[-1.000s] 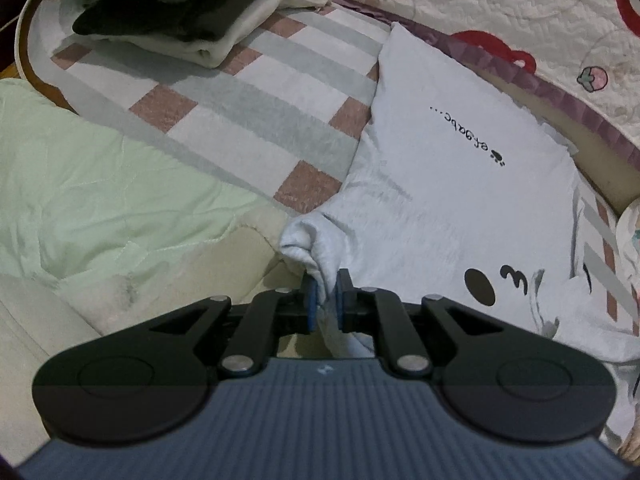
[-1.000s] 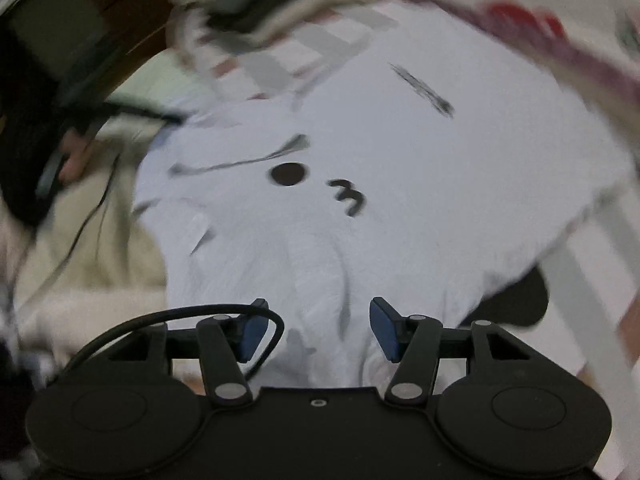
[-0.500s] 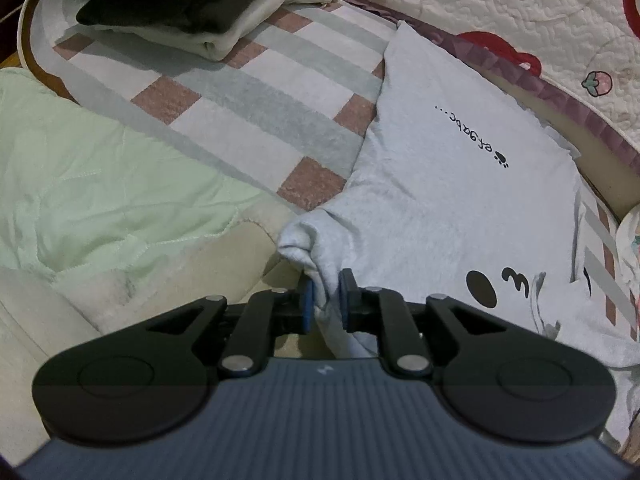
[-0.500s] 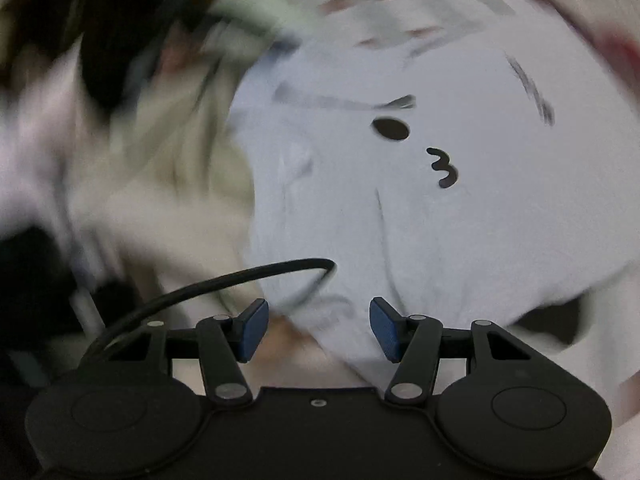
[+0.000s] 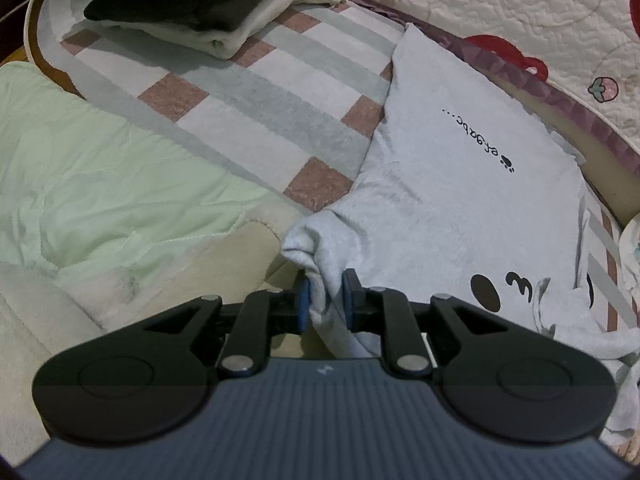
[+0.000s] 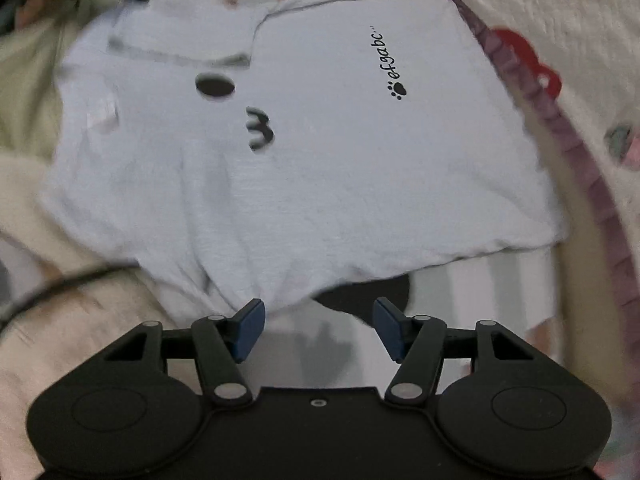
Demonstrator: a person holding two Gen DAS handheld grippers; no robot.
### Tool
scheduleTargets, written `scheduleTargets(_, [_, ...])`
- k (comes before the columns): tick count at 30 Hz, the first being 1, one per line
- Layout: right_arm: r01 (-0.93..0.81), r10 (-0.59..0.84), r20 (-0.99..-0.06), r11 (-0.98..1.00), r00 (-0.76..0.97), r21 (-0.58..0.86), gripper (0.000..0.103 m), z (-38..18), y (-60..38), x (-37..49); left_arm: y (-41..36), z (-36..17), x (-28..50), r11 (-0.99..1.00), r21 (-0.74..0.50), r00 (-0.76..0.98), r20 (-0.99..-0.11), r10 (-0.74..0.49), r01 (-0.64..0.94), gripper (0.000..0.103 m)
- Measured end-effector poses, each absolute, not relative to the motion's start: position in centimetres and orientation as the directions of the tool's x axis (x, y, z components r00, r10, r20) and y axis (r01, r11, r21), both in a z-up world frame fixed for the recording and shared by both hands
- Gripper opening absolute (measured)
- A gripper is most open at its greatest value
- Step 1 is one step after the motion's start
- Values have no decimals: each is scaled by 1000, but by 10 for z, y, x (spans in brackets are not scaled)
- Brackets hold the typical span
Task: Fold clothes
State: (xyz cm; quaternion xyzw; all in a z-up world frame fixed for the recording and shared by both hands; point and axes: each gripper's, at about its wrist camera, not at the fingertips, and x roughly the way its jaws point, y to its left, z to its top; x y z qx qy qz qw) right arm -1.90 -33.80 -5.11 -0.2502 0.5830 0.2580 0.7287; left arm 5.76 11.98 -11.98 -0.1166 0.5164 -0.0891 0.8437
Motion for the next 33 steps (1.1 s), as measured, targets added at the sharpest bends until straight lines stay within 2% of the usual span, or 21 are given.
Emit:
scheduleTargets(3, [-521, 278, -954, 834, 114, 181, 65, -50, -358, -1, 121, -121, 58, 956, -293, 450, -850, -274, 29, 19])
scheduleTargets(5, [-436, 340, -936, 859, 95, 268, 66, -58, -367, 7, 123, -123, 60, 948, -317, 435, -852, -293, 17, 23])
scheduleTargets(9, [-173, 408, -911, 895, -52, 411, 66, -94, -386, 12, 130, -129, 64, 920, -392, 401, -845, -355, -11, 39])
scheduleTargets(13, [82, 490, -859, 872, -150, 483, 66, -123, -403, 14, 133, -136, 67, 906, -422, 375, -847, -378, -41, 41])
scheduleTargets(14, [89, 499, -853, 867, -154, 491, 66, -122, -404, 10, 134, -138, 69, 900, -432, 367, -846, -386, -49, 41])
scheduleTargets(17, [59, 502, -852, 865, -147, 499, 66, -117, -399, 4, 137, -145, 73, 876, -475, 348, -838, -420, -87, 55])
scheduleTargets(19, [26, 498, -856, 866, -138, 500, 67, -113, -394, 1, 138, -148, 74, 867, -488, 344, -835, -429, -102, 56])
scheduleTargets(20, [9, 497, -858, 866, -132, 500, 67, -111, -391, -1, 137, -149, 74, 868, -487, 346, -835, -428, -102, 53])
scheduleTargets(21, [-7, 495, -859, 866, -127, 500, 67, -109, -389, -3, 135, -148, 73, 875, -477, 351, -837, -421, -87, 46])
scheduleTargets(22, [-24, 494, -861, 866, -122, 500, 67, -107, -386, -4, 131, -145, 72, 887, -457, 356, -841, -408, -61, 35])
scheduleTargets(23, [-40, 492, -863, 865, -117, 499, 67, -105, -384, -6, 127, -143, 71, 899, -436, 362, -844, -395, -35, 10])
scheduleTargets(24, [-57, 491, -864, 865, -112, 499, 64, -103, -381, -8, 121, -140, 69, 913, -408, 369, -849, -379, 1, 7])
scheduleTargets(25, [-73, 489, -865, 864, -107, 498, 44, -101, -379, -10, 111, -135, 67, 933, -358, 381, -857, -348, 47, 6])
scheduleTargets(26, [-90, 488, -867, 863, -102, 497, 14, -99, -376, -11, 100, -130, 65, 953, -290, 397, -867, -301, 89, 6])
scheduleTargets(27, [-107, 486, -869, 863, -93, 494, 10, -97, -374, -13, 90, -126, 63, 964, -235, 417, -869, -267, 128, 6])
scheduleTargets(29, [-145, 461, -887, 876, -36, 461, 10, -87, -375, -12, 77, -116, 63, 965, -183, 461, -851, -252, 189, 6])
scheduleTargets(33, [-185, 438, -896, 889, 72, 420, 9, -70, -386, -9, 63, -97, 79, 959, -171, 505, -821, -265, 226, 6])
